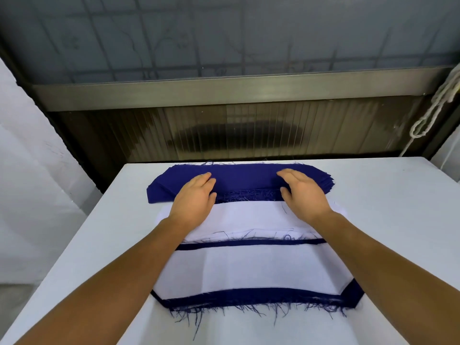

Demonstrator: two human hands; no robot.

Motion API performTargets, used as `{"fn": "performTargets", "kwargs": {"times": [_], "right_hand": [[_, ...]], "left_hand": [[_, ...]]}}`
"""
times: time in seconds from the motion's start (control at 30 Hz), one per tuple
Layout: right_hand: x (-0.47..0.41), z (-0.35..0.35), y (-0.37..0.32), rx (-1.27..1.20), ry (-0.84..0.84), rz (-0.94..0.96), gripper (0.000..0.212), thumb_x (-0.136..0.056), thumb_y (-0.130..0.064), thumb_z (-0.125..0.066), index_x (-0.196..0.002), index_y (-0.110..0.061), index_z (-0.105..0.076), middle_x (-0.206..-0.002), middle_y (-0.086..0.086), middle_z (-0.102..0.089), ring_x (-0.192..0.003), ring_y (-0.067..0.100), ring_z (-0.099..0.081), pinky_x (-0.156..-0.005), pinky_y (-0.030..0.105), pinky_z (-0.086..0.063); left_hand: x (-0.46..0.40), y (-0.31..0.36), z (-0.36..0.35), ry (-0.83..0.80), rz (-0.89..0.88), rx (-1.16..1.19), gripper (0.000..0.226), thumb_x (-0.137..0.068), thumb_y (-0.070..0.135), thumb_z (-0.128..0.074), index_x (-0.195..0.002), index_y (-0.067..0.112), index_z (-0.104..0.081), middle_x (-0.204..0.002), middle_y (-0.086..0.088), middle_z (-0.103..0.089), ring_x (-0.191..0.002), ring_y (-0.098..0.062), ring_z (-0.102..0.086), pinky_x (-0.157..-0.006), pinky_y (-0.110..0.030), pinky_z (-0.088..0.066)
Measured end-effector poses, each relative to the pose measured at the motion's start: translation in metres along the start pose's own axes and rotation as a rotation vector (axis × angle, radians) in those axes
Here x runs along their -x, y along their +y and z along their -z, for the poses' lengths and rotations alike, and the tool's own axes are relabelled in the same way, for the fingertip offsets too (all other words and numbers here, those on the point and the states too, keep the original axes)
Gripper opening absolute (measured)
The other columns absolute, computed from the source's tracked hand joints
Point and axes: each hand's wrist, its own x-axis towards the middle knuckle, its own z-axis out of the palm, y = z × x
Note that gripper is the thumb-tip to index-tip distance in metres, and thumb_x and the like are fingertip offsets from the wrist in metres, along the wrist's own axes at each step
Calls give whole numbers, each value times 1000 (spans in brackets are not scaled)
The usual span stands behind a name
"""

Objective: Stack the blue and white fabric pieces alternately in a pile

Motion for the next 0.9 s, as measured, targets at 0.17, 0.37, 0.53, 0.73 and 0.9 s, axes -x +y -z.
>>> {"fn": "performTargets", "kwargs": {"times": [0.17, 0.37, 0.53, 0.73, 0.9], "right_hand": [[-3, -8, 9, 48, -16, -36, 32, -102, -22, -43, -130, -19, -57, -134, -4, -58, -114, 18, -59, -87, 33, -53], [-11, -8, 9, 186, -21, -41, 27, -102, -15, -40, -115, -17, -63, -112, 0, -66, -93, 20, -63, -76, 33, -53], [-10, -5, 7, 123, 49, -32, 16, -97, -18, -49, -95, -18, -66, -90, -3, -65, -80, 16, -57, -65, 32, -51], [-10, -7, 5, 15, 53, -67, 7, -92, -16, -60, -89, -20, -64, -91, -4, -61, -82, 13, -54, -66, 28, -52], [6, 9, 3, -77, 74, -19, 12, -89, -8, -61, -91, -17, -70, -96, -4, -66, -94, 15, -55, -82, 26, -48]], "left_hand": [[1, -7, -8, -23, -23, -84, 42, -104, 18, -40, -145, 18, -43, -153, 2, -38, -140, -15, -35, -113, -28, -27], [-1, -2, -8, 19, -43, -203, 38, -96, 7, -50, -131, 17, -57, -140, 0, -54, -125, -19, -52, -99, -29, -45], [2, 7, 1, 40, -5, -254, 20, -87, 4, -57, -96, 19, -67, -84, 3, -65, -74, -15, -56, -56, -26, -44], [2, 10, 4, 94, 69, -82, 13, -89, 9, -56, -89, 18, -65, -81, 5, -61, -74, -14, -52, -57, -31, -48], [15, 6, 18, 125, -5, 15, 5, -92, 19, -61, -93, 20, -66, -92, 9, -64, -82, -12, -54, -66, -24, -45]]}}
